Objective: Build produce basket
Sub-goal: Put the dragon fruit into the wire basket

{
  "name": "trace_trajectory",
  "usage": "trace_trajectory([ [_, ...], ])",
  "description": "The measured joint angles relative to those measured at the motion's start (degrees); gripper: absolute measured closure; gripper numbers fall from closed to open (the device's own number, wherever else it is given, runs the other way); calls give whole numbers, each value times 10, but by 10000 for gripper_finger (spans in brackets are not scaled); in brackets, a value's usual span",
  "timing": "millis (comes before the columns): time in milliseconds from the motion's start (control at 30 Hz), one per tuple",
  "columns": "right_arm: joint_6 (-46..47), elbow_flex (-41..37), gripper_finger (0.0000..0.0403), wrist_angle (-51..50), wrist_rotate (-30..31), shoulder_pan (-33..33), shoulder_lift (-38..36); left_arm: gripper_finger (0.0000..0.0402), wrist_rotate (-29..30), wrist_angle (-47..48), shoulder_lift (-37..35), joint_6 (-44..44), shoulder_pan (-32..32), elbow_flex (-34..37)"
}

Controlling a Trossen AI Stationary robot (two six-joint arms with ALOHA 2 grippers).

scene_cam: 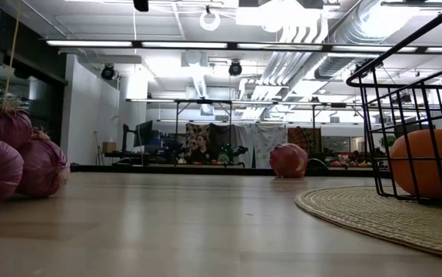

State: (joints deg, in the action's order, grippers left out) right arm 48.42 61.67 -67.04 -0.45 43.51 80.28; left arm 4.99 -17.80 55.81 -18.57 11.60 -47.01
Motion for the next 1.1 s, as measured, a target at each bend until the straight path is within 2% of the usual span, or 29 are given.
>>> trace_trajectory([
  [67, 9, 25, 42, -15, 52, 0, -33, 92, 1, 0, 0, -16, 0, -7],
  [200, 83, 62, 41, -4, 236, -19, -120, 92, -7, 2, 0, -18, 0, -23],
  [267, 106, 66, 41, 23, 335, -33, -167, 92, -23, 12, 0, -17, 0, -34],
  [333, 91, 52, 41, 71, 398, -49, -213, 92, -27, 36, 0, -17, 0, -41],
  [400, 47, 19, 41, 121, 401, -71, -254, 92, -28, 58, -4, -18, 0, -45],
  [533, -13, -98, 41, 267, 337, -120, -338, 92, -18, 85, -12, -10, 0, -46],
  [700, -112, -250, 41, 570, 317, -170, -402, 92, 5, 94, -14, 0, 0, -40],
  [833, -195, -319, 41, 780, 317, -213, -406, 92, 8, 59, -14, -7, 0, 1],
  [900, -217, -329, 41, 825, 314, -236, -402, 92, 14, 23, -14, -22, 0, 38],
  [1000, -245, -329, 41, 831, 311, -264, -398, 92, 26, -48, -13, -59, 0, 98],
  [1100, -263, -329, 41, 833, 278, -293, -397, 92, 28, -96, -13, -83, -1, 132],
])
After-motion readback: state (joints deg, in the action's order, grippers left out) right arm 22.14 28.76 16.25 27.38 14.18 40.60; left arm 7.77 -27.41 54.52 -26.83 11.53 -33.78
